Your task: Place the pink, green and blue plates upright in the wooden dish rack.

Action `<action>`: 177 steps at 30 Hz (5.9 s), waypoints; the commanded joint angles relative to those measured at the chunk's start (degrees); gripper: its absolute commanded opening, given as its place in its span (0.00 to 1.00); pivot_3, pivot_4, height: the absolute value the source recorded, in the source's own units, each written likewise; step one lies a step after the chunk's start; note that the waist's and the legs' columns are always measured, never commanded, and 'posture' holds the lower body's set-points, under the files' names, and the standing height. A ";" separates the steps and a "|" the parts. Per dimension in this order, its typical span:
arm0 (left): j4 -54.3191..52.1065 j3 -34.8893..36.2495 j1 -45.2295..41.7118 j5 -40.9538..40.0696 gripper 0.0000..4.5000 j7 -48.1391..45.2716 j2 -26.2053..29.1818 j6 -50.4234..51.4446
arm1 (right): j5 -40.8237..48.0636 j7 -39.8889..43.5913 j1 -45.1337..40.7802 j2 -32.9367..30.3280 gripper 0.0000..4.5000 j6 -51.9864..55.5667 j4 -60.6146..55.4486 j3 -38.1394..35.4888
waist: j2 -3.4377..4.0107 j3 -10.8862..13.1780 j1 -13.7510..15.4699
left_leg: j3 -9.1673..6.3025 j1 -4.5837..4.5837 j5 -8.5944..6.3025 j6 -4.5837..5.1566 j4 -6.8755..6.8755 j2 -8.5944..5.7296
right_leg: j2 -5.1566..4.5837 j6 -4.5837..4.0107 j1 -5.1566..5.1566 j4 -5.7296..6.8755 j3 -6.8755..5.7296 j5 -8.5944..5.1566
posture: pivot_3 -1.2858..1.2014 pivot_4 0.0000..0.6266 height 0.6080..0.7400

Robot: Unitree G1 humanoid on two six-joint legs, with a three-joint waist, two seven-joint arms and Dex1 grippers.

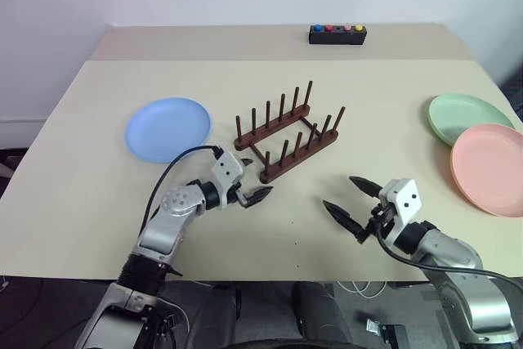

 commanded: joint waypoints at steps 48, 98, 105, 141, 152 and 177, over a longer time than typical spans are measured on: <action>22.29 -4.84 -15.57 1.17 0.15 -23.27 -2.01 -15.58 | 2.55 7.36 15.15 -8.72 1.00 -0.40 -6.76 -13.63 | -0.03 0.02 -0.20 | -0.01 -0.05 0.00 0.01 -0.02 -0.01 | 0.00 0.06 -0.03 -0.01 0.00 -0.03 | 0.52 0.24 1.00; -0.54 -4.74 -4.07 -1.34 0.00 -19.27 1.09 0.57 | -8.64 1.86 3.59 -10.20 0.00 -0.52 4.92 -8.94 | 0.01 0.00 -0.13 | -0.03 -0.03 0.00 0.00 0.00 -0.01 | 0.00 0.06 -0.02 0.04 0.00 -0.03 | 0.52 0.24 1.00; 1.29 -6.84 -4.26 3.82 0.00 -11.33 -2.24 -2.15 | -12.48 -0.22 -1.03 -9.71 0.00 -1.44 9.57 -6.03 | 0.03 -0.02 -0.27 | -0.03 0.02 0.00 0.00 -0.01 -0.03 | -0.01 0.06 0.00 0.05 0.00 -0.03 | 0.52 0.24 1.00; 16.35 -3.81 -11.99 8.49 0.00 1.55 -4.47 -12.77 | -19.49 -4.44 -21.94 -6.94 0.00 -12.49 30.71 3.01 | 0.04 -0.03 -0.42 | -0.03 0.07 0.01 0.00 0.00 -0.04 | -0.01 0.07 0.03 0.07 0.00 -0.01 | 0.52 0.24 1.00; 18.57 -3.11 -12.86 8.77 0.00 1.95 -4.39 -14.43 | -19.25 -4.52 -20.96 -6.73 0.00 -12.47 29.31 2.67 | 0.05 -0.03 -0.43 | -0.03 0.08 0.01 0.00 0.00 -0.04 | -0.01 0.07 0.03 0.07 0.00 -0.01 | 0.52 0.24 1.00; -3.93 -6.36 -1.70 -4.10 0.00 -13.54 -4.47 -3.56 | -13.93 -5.22 -2.79 -16.96 0.97 6.27 7.02 -21.31 | 0.07 -0.03 -0.11 | -0.03 0.00 -0.01 0.02 0.04 -0.05 | -0.02 0.05 0.03 0.04 0.01 -0.03 | 0.52 0.24 1.00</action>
